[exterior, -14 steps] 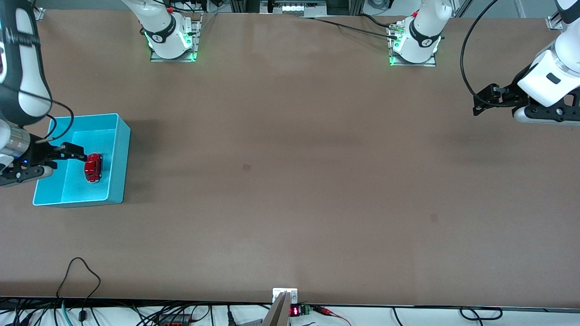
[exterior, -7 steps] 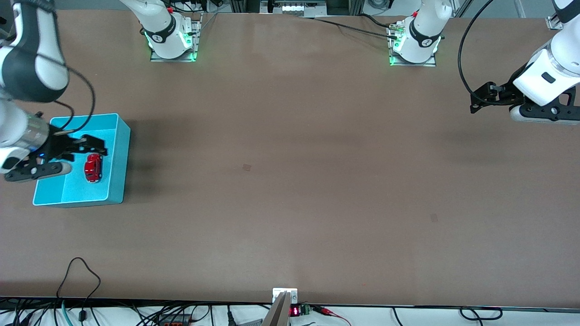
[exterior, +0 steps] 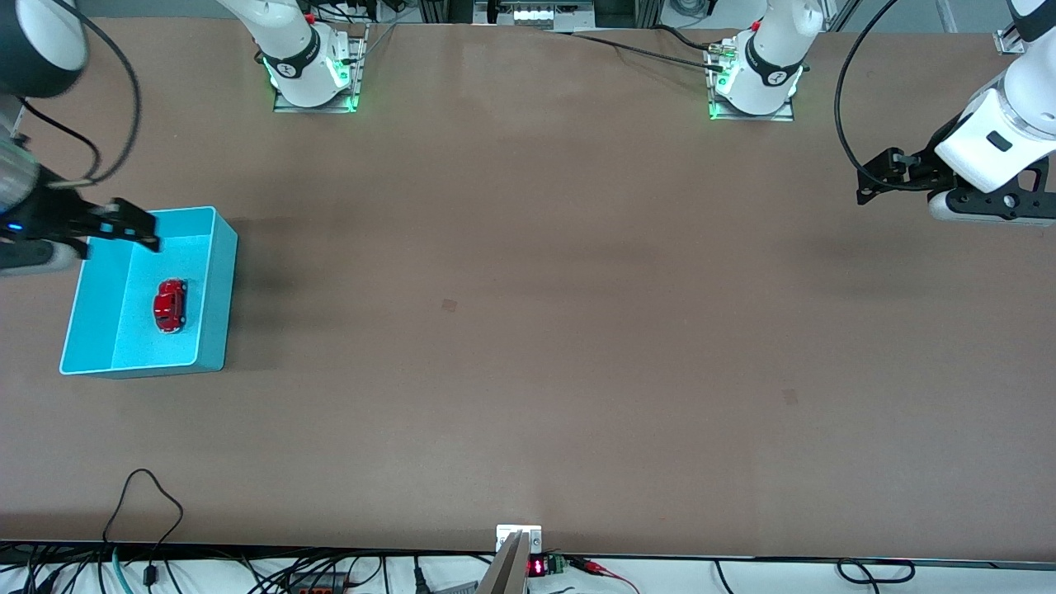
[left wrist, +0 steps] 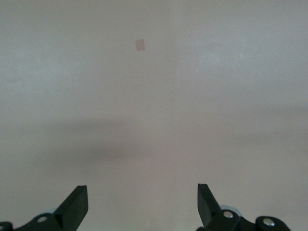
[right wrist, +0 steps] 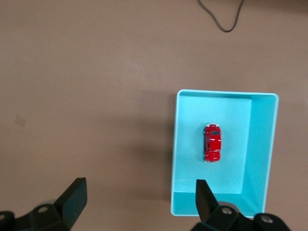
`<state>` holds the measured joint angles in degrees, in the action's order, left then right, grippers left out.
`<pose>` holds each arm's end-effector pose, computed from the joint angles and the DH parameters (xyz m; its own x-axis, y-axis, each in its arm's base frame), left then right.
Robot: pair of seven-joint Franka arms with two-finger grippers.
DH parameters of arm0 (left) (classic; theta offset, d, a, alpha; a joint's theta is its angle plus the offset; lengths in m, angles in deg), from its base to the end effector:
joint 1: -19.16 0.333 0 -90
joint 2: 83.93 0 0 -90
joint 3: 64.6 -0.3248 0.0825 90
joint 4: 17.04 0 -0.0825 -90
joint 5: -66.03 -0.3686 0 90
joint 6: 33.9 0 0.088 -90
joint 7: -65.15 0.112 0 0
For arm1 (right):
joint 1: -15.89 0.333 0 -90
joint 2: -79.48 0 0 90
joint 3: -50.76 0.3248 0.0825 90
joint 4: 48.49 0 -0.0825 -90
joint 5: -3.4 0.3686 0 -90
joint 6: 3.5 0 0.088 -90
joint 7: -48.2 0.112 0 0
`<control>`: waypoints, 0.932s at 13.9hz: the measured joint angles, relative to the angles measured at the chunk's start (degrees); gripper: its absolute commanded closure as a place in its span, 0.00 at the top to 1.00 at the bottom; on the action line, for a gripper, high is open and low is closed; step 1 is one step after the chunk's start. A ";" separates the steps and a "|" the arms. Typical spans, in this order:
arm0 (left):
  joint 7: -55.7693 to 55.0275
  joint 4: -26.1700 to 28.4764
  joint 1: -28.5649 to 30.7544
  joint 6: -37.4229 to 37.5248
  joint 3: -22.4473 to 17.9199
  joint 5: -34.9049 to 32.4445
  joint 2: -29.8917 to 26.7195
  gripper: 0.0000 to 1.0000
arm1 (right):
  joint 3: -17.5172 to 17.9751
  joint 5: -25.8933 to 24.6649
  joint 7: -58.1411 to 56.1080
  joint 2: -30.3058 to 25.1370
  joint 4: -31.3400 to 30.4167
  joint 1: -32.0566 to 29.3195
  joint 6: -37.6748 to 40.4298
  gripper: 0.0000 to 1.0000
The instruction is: Wind red beetle toy and store in blue box
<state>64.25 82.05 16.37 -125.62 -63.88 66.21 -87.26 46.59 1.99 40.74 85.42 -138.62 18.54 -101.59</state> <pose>0.5174 -0.0323 0.5892 0.9965 -0.0452 -0.0705 -0.0452 -0.9990 0.0013 0.5825 -0.0158 0.5819 0.9937 0.1075 0.0310 0.1064 -0.9937 0.0363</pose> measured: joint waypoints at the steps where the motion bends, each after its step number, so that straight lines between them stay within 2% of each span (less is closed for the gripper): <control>1: 0.00 -0.01 0.01 0.20 -0.01 0.00 0.00 1.00 | -0.59 -0.02 0.06 0.01 0.55 -0.15 0.68 1.00; 6: 0.00 -0.07 0.22 2.00 -0.10 0.00 0.00 1.00 | -2.04 1.14 4.63 -0.45 -0.96 -0.86 2.15 1.00; 9: 0.00 -0.08 0.22 2.06 -0.10 0.00 0.00 1.00 | -1.98 1.19 6.49 -3.14 -3.59 -0.91 2.46 1.00; 13: 0.00 -0.13 0.22 2.11 -0.10 0.00 0.00 1.00 | -2.01 1.16 6.38 -8.71 -10.09 -1.06 1.24 1.00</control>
<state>64.25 81.92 16.59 -123.51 -63.98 66.21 -87.27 44.59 3.14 47.13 76.71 -148.70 17.48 -100.36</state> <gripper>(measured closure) 0.000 0.000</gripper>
